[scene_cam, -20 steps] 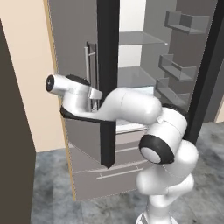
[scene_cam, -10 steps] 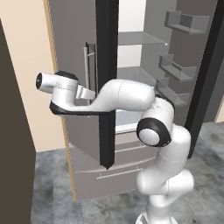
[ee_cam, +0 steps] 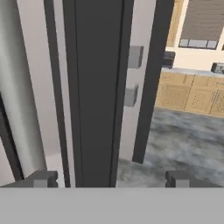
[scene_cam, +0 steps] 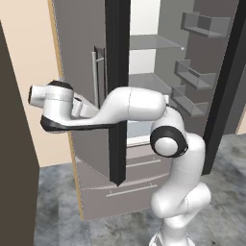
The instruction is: Place one of the steaks on the plate and the other in the bowl. Then place the bowl in the fridge.
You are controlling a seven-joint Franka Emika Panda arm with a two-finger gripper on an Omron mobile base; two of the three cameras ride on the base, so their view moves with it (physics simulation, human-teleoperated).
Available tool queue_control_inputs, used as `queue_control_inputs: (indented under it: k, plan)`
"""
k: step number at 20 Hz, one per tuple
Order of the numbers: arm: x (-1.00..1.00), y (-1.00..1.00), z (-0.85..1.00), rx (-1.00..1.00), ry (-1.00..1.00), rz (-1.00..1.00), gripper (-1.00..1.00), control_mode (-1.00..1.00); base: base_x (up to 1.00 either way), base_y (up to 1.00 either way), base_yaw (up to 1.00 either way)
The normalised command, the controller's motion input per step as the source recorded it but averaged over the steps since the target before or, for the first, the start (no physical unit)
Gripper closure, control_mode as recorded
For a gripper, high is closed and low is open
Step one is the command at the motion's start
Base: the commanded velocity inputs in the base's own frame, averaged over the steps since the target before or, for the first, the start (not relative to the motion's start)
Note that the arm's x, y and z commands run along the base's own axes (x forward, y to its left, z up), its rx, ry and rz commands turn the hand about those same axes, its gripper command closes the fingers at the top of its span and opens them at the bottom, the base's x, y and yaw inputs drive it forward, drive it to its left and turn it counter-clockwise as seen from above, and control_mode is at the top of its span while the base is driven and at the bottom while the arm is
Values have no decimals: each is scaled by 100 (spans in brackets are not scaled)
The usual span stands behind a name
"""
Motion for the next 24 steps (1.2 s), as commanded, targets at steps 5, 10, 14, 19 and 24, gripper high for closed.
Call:
queue_control_inputs:
  k: [5,10,14,19,24]
  plan:
    - [-100,-98,1,10,-15,2,-100,-100,0,0,0]
    - [-93,-100,-18,14,-10,14,-100,-100,0,0,0]
    - [-90,-100,-10,12,-8,13,-100,-100,0,0,0]
    - [-58,-100,7,19,-4,19,-100,-100,0,0,0]
    - [-2,-100,25,75,9,13,-100,-100,0,0,0]
